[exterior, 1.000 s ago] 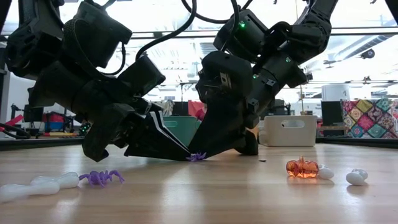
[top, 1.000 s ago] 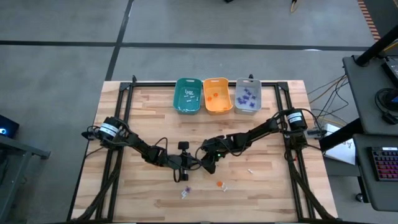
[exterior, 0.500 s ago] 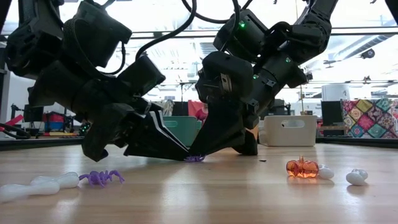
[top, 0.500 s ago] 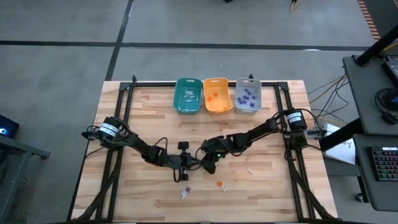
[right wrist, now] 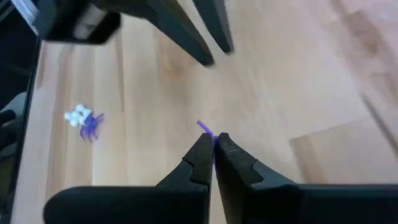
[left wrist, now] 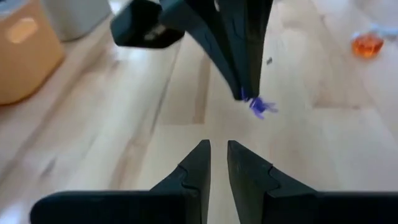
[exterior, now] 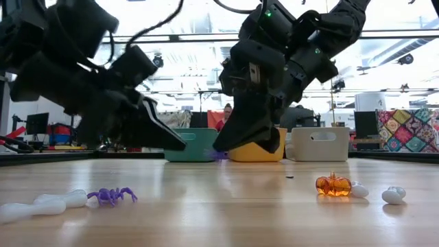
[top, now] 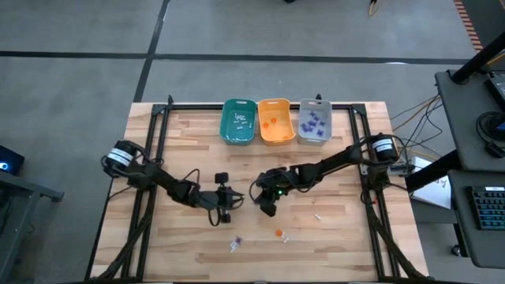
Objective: Sort Halloween decoration
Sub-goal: Put the purple spider toy into the gray bin
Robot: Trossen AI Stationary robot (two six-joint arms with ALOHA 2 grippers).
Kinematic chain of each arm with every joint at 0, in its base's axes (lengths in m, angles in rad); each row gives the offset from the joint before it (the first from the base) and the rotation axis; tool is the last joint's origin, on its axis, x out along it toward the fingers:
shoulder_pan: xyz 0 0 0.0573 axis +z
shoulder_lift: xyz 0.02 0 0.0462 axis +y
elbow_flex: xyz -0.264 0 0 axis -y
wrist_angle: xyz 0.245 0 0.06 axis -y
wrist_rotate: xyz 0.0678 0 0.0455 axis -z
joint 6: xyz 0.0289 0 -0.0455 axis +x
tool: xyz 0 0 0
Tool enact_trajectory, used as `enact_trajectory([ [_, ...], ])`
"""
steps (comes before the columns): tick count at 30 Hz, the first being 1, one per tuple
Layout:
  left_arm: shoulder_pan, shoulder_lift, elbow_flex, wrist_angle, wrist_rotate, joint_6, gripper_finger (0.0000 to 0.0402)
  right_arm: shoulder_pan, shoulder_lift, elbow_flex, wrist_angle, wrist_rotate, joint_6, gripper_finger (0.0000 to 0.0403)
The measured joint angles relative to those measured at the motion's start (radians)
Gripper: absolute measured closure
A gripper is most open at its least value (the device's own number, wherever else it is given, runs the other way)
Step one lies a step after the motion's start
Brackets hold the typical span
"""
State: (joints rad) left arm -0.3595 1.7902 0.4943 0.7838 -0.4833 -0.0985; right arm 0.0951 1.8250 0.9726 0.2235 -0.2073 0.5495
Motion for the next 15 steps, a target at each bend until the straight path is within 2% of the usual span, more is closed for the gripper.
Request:
enact_trajectory([
  [4,0.0,-0.076,-0.041,0.002,-0.004,-0.02,0.0364,-0.025,-0.03,0.0,-0.036,0.006,-0.029,0.0394],
  [7,-0.001,-0.125,-0.059,0.006,-0.004,-0.027,0.0364,-0.06,-0.081,0.009,-0.151,0.042,-0.075,0.0394],
  [11,-0.002,-0.159,-0.074,0.004,-0.004,-0.037,0.0364,-0.116,-0.169,0.058,-0.395,0.174,-0.169,0.0394],
  [15,-0.002,-0.164,-0.073,0.0,-0.004,-0.039,0.0364,-0.185,-0.26,0.156,-0.726,0.38,-0.268,0.0394],
])
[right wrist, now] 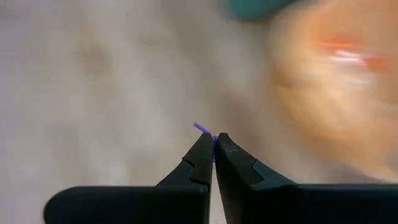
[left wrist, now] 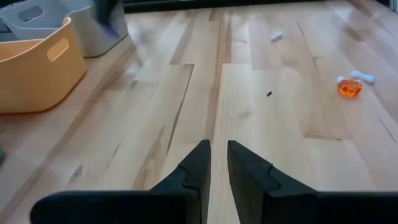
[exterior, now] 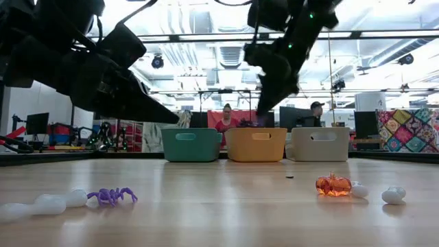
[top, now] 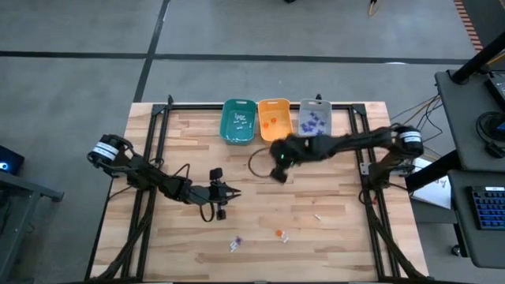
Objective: Sort Halloween decoration
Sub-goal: Put the purple spider toy into the gray bin
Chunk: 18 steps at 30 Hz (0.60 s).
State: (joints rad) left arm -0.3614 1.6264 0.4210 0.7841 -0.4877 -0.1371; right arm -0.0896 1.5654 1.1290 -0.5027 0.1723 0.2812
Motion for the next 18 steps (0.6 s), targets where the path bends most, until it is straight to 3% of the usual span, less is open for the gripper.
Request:
enact_trajectory([
  [4,0.0,0.005,0.01,0.002,0.0,0.0,0.0364,-0.092,-0.053,0.105,-0.336,0.257,-0.022,0.0394],
  [6,0.0,0.009,0.008,0.001,0.0,-0.003,0.0364,-0.156,-0.072,0.142,-0.443,0.309,-0.024,0.0394],
  [12,0.0,0.01,0.009,0.0,0.0,-0.003,0.0364,-0.412,-0.072,0.137,-0.516,0.281,-0.096,0.0394],
  [18,0.0,0.01,0.009,0.0,0.0,-0.003,0.0364,-0.63,-0.029,0.051,-0.369,0.087,-0.187,0.0394],
])
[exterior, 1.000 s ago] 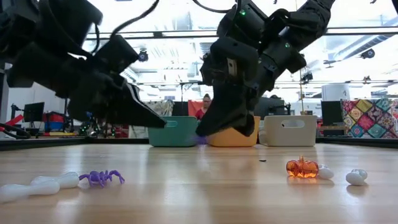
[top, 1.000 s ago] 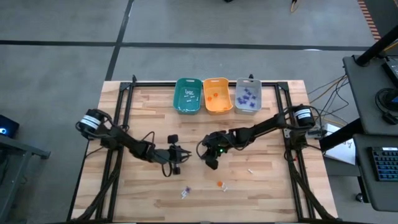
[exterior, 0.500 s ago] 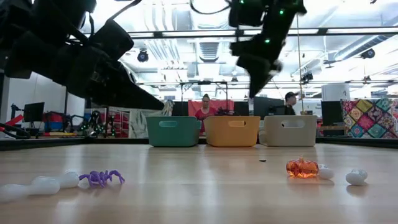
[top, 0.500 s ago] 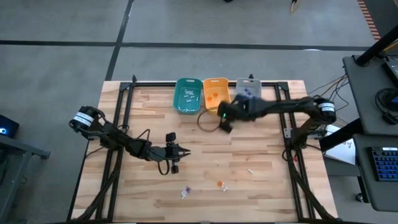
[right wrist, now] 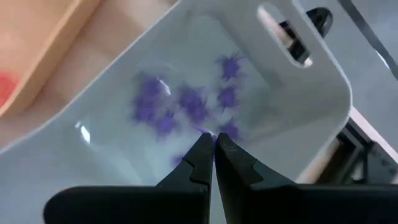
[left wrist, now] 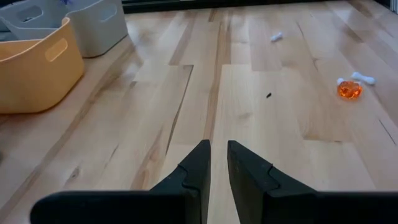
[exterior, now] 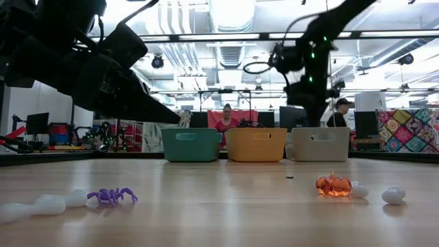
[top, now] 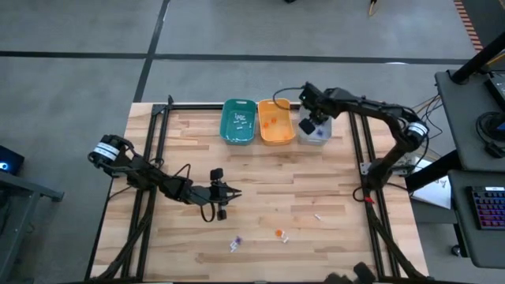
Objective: Sort Halloween decoration
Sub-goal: Put the purple spider toy into the gray bin
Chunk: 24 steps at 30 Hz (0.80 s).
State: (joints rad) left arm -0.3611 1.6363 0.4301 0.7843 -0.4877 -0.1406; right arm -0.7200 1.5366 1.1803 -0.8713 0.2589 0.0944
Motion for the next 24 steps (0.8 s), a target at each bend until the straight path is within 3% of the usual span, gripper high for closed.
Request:
enact_trajectory([
  [8,0.001,0.0,0.0,-0.001,0.0,0.0,0.0364,-0.06,0.019,-0.095,0.159,-0.008,-0.043,0.0394],
  [15,0.001,0.0,0.0,-0.001,0.0,0.0,0.0364,-0.06,0.019,-0.102,0.165,-0.027,-0.02,0.039],
  [24,0.001,0.0,0.0,-0.001,0.0,0.0,0.0364,-0.06,0.016,-0.09,0.171,-0.057,0.01,0.0313],
])
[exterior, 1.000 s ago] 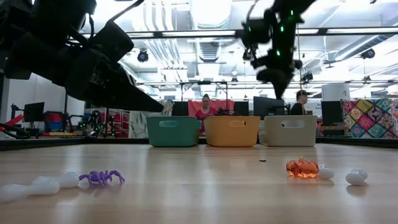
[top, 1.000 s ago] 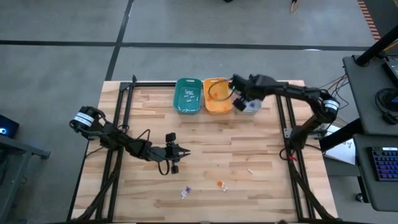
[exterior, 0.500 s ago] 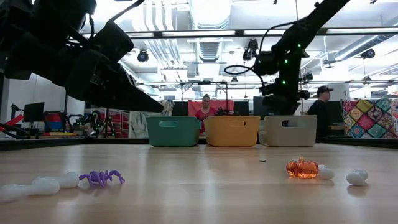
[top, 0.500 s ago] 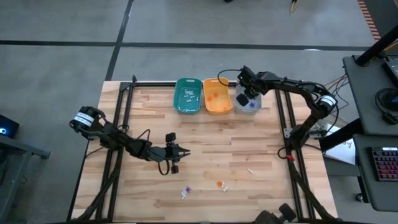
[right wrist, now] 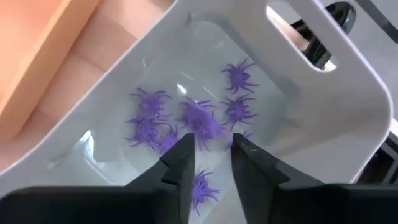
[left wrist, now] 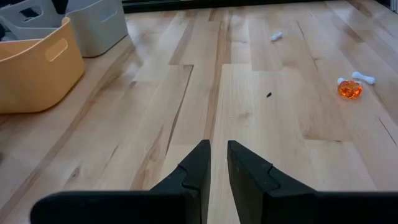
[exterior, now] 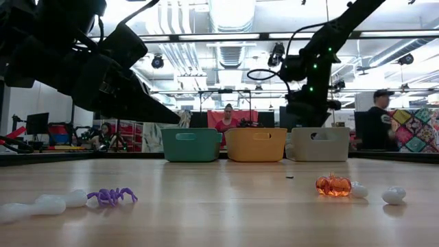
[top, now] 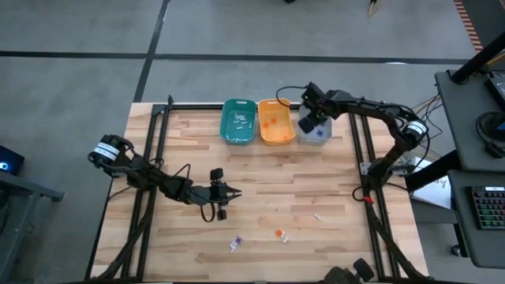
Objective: Sort Halloween decoration
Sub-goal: Put the purple spider toy into the gray bin, then put the orange pumpkin toy into the yellow bin
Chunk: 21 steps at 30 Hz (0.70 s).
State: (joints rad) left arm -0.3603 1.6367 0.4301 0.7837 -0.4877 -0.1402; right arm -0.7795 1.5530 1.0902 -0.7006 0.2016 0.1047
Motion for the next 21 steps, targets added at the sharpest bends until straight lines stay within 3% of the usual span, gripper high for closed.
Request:
enact_trajectory([
  [5,0.0,0.0,0.0,0.0,0.0,0.0,0.0364,0.0,-0.019,0.016,0.0,0.0,0.001,0.0285],
  [12,0.0,0.0,0.0,0.013,0.0,0.0,0.0364,0.035,-0.126,0.033,-0.048,0.0,0.029,0.0275],
  [21,0.0,0.001,0.097,0.012,0.064,0.0,0.0364,0.264,-0.406,-0.04,-0.056,0.0,0.108,0.0277],
])
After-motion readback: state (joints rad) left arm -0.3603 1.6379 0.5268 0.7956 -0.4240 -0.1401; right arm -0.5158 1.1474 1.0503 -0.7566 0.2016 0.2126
